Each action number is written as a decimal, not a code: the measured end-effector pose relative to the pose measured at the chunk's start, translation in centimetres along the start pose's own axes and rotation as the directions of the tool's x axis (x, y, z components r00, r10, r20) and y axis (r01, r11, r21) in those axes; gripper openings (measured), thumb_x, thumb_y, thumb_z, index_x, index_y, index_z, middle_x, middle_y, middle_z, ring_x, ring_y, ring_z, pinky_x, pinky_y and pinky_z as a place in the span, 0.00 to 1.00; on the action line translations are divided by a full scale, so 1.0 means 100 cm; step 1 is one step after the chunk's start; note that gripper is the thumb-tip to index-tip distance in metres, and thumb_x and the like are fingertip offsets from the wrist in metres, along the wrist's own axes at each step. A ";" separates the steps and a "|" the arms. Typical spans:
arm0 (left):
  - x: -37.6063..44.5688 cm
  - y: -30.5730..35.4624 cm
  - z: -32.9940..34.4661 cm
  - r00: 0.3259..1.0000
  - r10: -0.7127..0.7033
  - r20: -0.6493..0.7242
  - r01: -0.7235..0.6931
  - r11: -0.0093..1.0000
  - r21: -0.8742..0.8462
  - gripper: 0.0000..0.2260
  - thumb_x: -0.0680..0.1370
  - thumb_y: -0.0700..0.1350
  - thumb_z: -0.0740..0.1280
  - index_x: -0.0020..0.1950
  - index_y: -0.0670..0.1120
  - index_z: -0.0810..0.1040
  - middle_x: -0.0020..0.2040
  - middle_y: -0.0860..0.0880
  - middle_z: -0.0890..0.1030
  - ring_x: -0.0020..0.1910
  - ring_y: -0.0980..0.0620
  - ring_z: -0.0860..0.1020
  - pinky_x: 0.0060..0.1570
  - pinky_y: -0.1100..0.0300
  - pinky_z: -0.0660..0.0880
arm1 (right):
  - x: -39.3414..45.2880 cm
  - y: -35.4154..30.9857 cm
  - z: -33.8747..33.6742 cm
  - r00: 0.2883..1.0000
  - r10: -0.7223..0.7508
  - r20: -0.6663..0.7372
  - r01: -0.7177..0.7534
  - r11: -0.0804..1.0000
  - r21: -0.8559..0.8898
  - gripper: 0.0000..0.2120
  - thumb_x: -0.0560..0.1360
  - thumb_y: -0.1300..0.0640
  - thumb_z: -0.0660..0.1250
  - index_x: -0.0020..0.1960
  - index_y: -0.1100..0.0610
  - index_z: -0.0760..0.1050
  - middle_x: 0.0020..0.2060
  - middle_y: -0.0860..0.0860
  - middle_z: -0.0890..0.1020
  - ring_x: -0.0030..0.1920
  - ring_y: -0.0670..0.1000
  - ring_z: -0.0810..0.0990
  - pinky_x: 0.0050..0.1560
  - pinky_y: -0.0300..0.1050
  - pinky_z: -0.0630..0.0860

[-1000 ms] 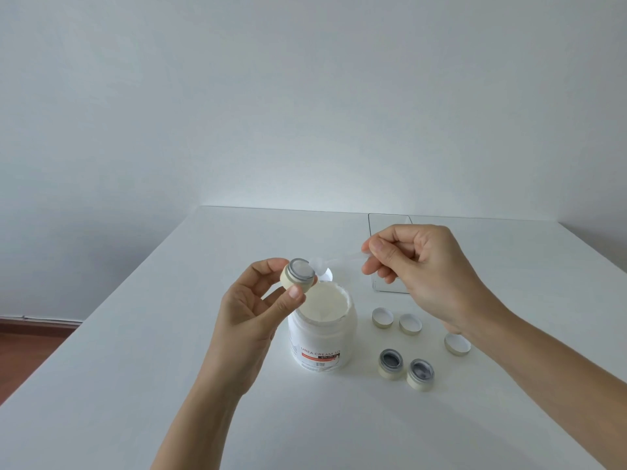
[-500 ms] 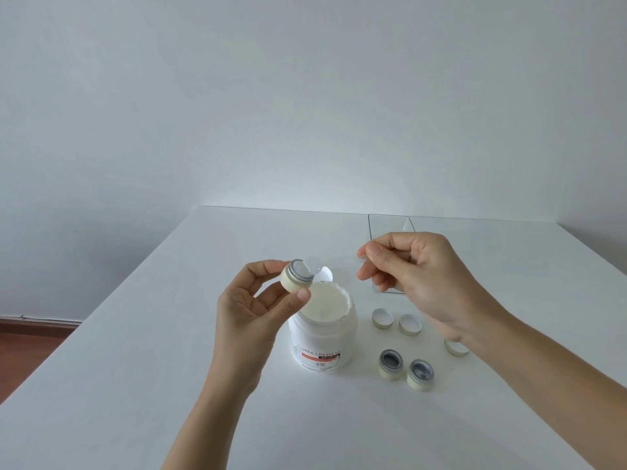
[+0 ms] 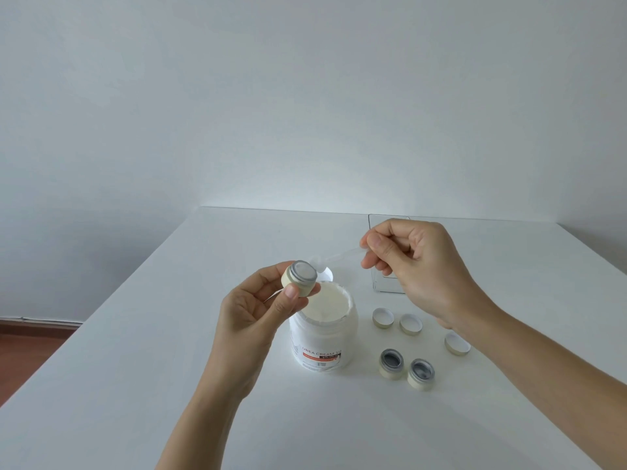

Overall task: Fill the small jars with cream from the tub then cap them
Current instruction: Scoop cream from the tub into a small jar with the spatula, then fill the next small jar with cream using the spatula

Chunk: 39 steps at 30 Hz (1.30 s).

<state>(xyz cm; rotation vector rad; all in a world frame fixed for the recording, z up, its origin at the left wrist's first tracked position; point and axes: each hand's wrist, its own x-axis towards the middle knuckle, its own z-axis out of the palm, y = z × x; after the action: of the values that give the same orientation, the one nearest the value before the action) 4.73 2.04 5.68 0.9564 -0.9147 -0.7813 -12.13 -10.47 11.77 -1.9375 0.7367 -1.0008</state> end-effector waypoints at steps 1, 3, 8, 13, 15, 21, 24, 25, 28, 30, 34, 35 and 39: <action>0.000 0.000 0.000 1.000 -0.001 -0.005 0.001 1.000 -0.009 0.13 0.73 0.50 0.72 0.56 0.50 0.84 0.56 0.45 0.86 0.56 0.45 0.84 0.53 0.61 0.78 | 0.000 0.000 0.000 1.000 0.001 0.003 -0.001 1.000 -0.003 0.09 0.78 0.59 0.64 0.42 0.57 0.80 0.31 0.49 0.84 0.32 0.44 0.77 0.36 0.33 0.75; 0.000 -0.001 0.000 1.000 0.001 -0.013 -0.002 1.000 -0.026 0.12 0.72 0.49 0.73 0.55 0.50 0.84 0.56 0.45 0.85 0.56 0.44 0.84 0.53 0.61 0.78 | -0.002 0.000 -0.001 1.000 0.008 0.011 -0.008 1.000 0.006 0.09 0.78 0.59 0.64 0.42 0.57 0.80 0.32 0.50 0.84 0.32 0.44 0.77 0.36 0.34 0.75; 0.000 -0.004 0.002 0.999 -0.009 -0.049 0.007 0.999 -0.045 0.13 0.69 0.48 0.75 0.53 0.49 0.84 0.55 0.45 0.86 0.57 0.44 0.83 0.55 0.58 0.79 | -0.008 -0.001 0.002 0.998 0.039 0.042 -0.040 0.999 0.037 0.09 0.78 0.60 0.64 0.41 0.57 0.80 0.31 0.50 0.84 0.31 0.44 0.77 0.36 0.34 0.75; 0.000 -0.009 0.001 0.997 -0.018 -0.079 0.015 0.999 -0.050 0.14 0.68 0.43 0.76 0.53 0.45 0.82 0.56 0.43 0.85 0.57 0.41 0.83 0.59 0.55 0.79 | -0.008 -0.002 -0.004 0.987 0.152 0.059 -0.161 0.959 0.233 0.09 0.79 0.62 0.63 0.43 0.60 0.81 0.31 0.50 0.83 0.31 0.45 0.75 0.36 0.36 0.75; -0.002 -0.010 0.000 0.996 -0.019 -0.090 0.015 0.999 -0.050 0.15 0.67 0.43 0.77 0.52 0.45 0.81 0.56 0.42 0.85 0.56 0.41 0.84 0.56 0.57 0.79 | -0.006 -0.001 -0.011 0.981 0.188 0.044 -0.192 0.928 0.319 0.09 0.79 0.62 0.63 0.44 0.61 0.80 0.32 0.52 0.82 0.32 0.46 0.75 0.38 0.39 0.74; -0.020 -0.011 -0.010 0.980 0.017 -0.200 -0.012 0.999 0.030 0.16 0.64 0.38 0.79 0.46 0.50 0.80 0.52 0.44 0.86 0.53 0.42 0.85 0.47 0.62 0.80 | -0.014 0.014 -0.023 0.963 0.271 0.018 -0.257 0.889 0.378 0.09 0.78 0.62 0.63 0.45 0.62 0.80 0.32 0.52 0.83 0.33 0.48 0.74 0.37 0.38 0.74; -0.038 -0.013 -0.011 0.987 0.067 -0.148 -0.050 0.992 0.116 0.19 0.61 0.40 0.80 0.48 0.50 0.79 0.48 0.48 0.83 0.51 0.45 0.86 0.46 0.61 0.80 | -0.021 0.023 -0.026 0.951 0.308 0.008 -0.287 0.877 0.384 0.08 0.78 0.62 0.63 0.45 0.62 0.80 0.32 0.52 0.83 0.32 0.47 0.75 0.37 0.38 0.74; -0.044 -0.015 -0.008 0.992 0.073 -0.106 -0.056 0.986 0.156 0.21 0.60 0.42 0.81 0.49 0.51 0.79 0.46 0.49 0.83 0.49 0.46 0.86 0.48 0.61 0.80 | -0.022 0.026 -0.028 0.948 0.319 0.003 -0.295 0.874 0.386 0.08 0.78 0.62 0.63 0.45 0.62 0.80 0.32 0.52 0.83 0.32 0.47 0.75 0.37 0.39 0.74; -0.061 -0.031 0.011 0.999 0.039 0.001 -0.037 0.922 0.386 0.23 0.59 0.48 0.81 0.50 0.57 0.77 0.44 0.51 0.85 0.45 0.51 0.84 0.45 0.65 0.77 | -0.025 0.030 -0.031 0.940 0.341 -0.016 -0.307 0.866 0.394 0.08 0.78 0.63 0.63 0.45 0.62 0.80 0.32 0.53 0.82 0.32 0.47 0.75 0.38 0.40 0.73; -0.068 -0.044 0.025 0.999 -0.008 0.048 -0.018 0.859 0.512 0.24 0.60 0.49 0.80 0.52 0.58 0.76 0.45 0.55 0.86 0.46 0.54 0.82 0.41 0.67 0.74 | -0.027 0.032 -0.034 0.937 0.347 -0.034 -0.306 0.867 0.393 0.08 0.78 0.63 0.63 0.45 0.62 0.80 0.32 0.53 0.82 0.32 0.47 0.74 0.38 0.40 0.73; -0.071 -0.066 0.051 0.986 -0.093 0.140 -0.014 0.782 0.623 0.24 0.65 0.46 0.79 0.55 0.58 0.72 0.48 0.65 0.82 0.50 0.61 0.79 0.43 0.71 0.71 | -0.030 0.036 -0.040 0.937 0.346 -0.057 -0.297 0.870 0.393 0.08 0.78 0.63 0.63 0.44 0.62 0.80 0.31 0.53 0.83 0.32 0.47 0.75 0.37 0.39 0.73; -0.070 -0.070 0.056 0.982 -0.108 0.154 -0.016 0.768 0.640 0.24 0.66 0.46 0.78 0.56 0.59 0.71 0.48 0.65 0.82 0.51 0.62 0.78 0.44 0.72 0.71 | -0.031 0.037 -0.042 0.937 0.344 -0.059 -0.295 0.871 0.394 0.08 0.78 0.63 0.63 0.44 0.62 0.80 0.32 0.53 0.83 0.32 0.47 0.75 0.37 0.39 0.73; -0.065 -0.084 0.073 0.969 -0.146 0.202 -0.035 0.721 0.692 0.24 0.67 0.48 0.75 0.59 0.58 0.70 0.46 0.62 0.81 0.51 0.64 0.77 0.46 0.71 0.71 | -0.034 0.041 -0.049 0.936 0.345 -0.071 -0.292 0.873 0.391 0.08 0.78 0.63 0.63 0.45 0.62 0.80 0.32 0.53 0.83 0.31 0.47 0.76 0.37 0.40 0.73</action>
<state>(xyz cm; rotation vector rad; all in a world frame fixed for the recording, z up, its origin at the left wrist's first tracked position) -5.74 2.11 -1.80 1.5770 -1.4570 -0.6094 -18.61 -11.77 8.73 -1.3718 0.8430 -0.9909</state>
